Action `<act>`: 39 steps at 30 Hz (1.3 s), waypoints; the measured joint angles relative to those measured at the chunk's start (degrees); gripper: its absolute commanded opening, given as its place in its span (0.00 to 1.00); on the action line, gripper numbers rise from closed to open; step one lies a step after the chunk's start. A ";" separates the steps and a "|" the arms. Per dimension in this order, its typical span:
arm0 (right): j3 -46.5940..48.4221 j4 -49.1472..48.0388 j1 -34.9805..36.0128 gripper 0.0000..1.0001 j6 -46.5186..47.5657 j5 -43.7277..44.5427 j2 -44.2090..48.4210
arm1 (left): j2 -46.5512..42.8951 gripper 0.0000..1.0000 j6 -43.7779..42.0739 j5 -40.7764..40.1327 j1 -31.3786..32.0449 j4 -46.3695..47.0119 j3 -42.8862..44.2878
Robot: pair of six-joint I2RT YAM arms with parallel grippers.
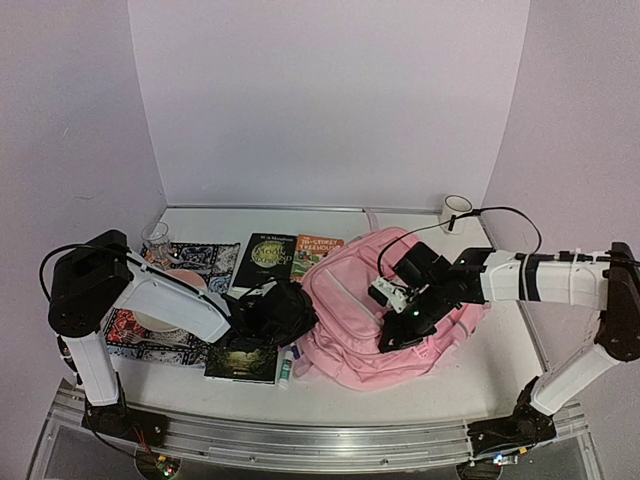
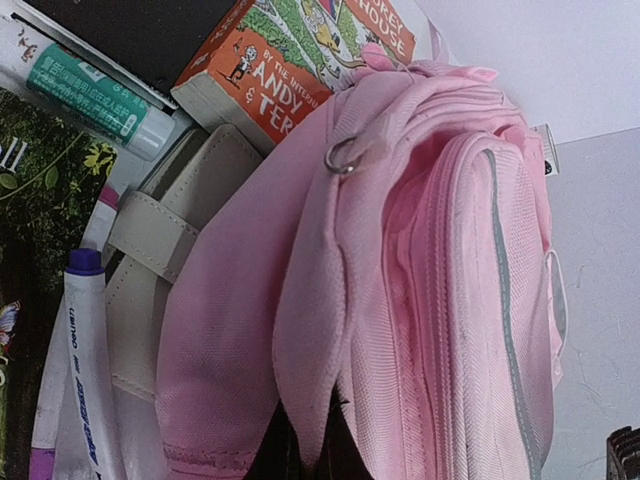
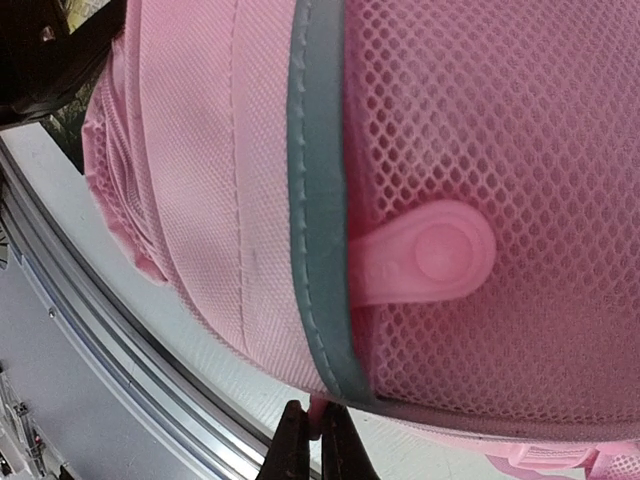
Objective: Pack the student bag
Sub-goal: Move the student bag to the center of the board.
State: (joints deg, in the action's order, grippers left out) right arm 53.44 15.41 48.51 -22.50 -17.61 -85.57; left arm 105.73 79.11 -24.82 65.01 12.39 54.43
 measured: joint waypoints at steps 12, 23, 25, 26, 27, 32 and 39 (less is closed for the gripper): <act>-2.96 -0.65 1.18 0.00 6.26 0.69 8.24 | -3.71 0.00 -2.66 -4.47 0.85 1.22 -1.27; -1.33 -2.63 1.69 0.15 6.69 -2.77 4.63 | -2.77 0.00 -6.16 -5.57 0.47 1.26 -1.20; -1.19 -3.52 2.08 0.21 6.18 -2.15 4.41 | -2.75 0.00 -8.40 -5.74 0.27 1.67 -1.20; -1.12 -4.25 2.22 0.24 6.09 -1.83 4.48 | -2.75 0.00 -9.54 -5.57 -0.05 1.90 -1.20; -0.98 -4.96 2.30 0.27 6.07 -1.49 4.57 | -2.75 0.00 -10.72 -5.24 -0.44 2.17 -1.20; -0.36 -6.40 2.56 0.47 5.93 2.23 6.65 | -2.78 0.02 -16.61 -3.04 -2.45 3.83 -1.20; 1.08 -8.26 -3.53 0.62 6.26 7.86 11.59 | -2.82 0.23 -25.18 -0.24 -3.36 4.85 -1.20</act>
State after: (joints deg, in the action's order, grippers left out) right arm 54.51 7.15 44.98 -16.23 -9.75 -73.98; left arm 102.91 53.93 -25.06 61.65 17.24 53.23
